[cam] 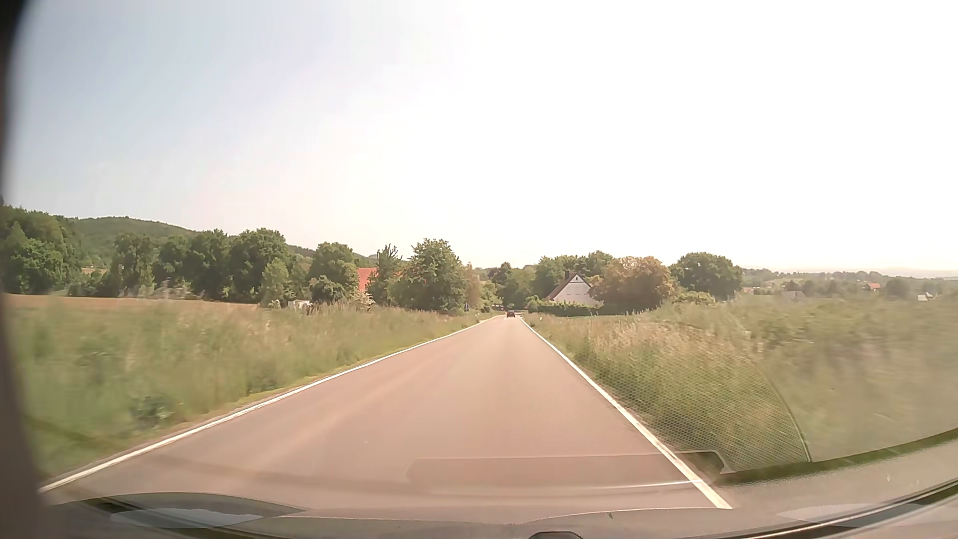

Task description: Follow the waypoints while adhering to traffic rules and regulations

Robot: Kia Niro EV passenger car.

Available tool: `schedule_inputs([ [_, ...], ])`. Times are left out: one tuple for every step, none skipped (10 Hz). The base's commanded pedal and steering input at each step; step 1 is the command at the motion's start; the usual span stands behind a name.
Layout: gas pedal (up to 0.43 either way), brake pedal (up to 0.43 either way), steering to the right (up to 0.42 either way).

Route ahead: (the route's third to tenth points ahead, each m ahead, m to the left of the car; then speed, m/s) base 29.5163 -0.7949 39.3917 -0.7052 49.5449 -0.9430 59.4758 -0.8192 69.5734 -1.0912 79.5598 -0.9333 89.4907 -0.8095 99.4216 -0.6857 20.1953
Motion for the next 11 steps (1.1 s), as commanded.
schedule_inputs([
  [0.098, 0.000, -0.004],
  [0.087, 0.000, -0.003],
  [0.087, 0.000, -0.002],
  [0.087, 0.000, -0.002],
  [0.087, 0.000, -0.002],
  [0.087, 0.000, -0.001],
  [0.087, 0.000, -0.001],
  [0.087, 0.000, -0.001],
  [0.079, 0.000, 0.000],
  [0.079, 0.000, 0.001],
  [0.079, 0.000, 0.001],
])
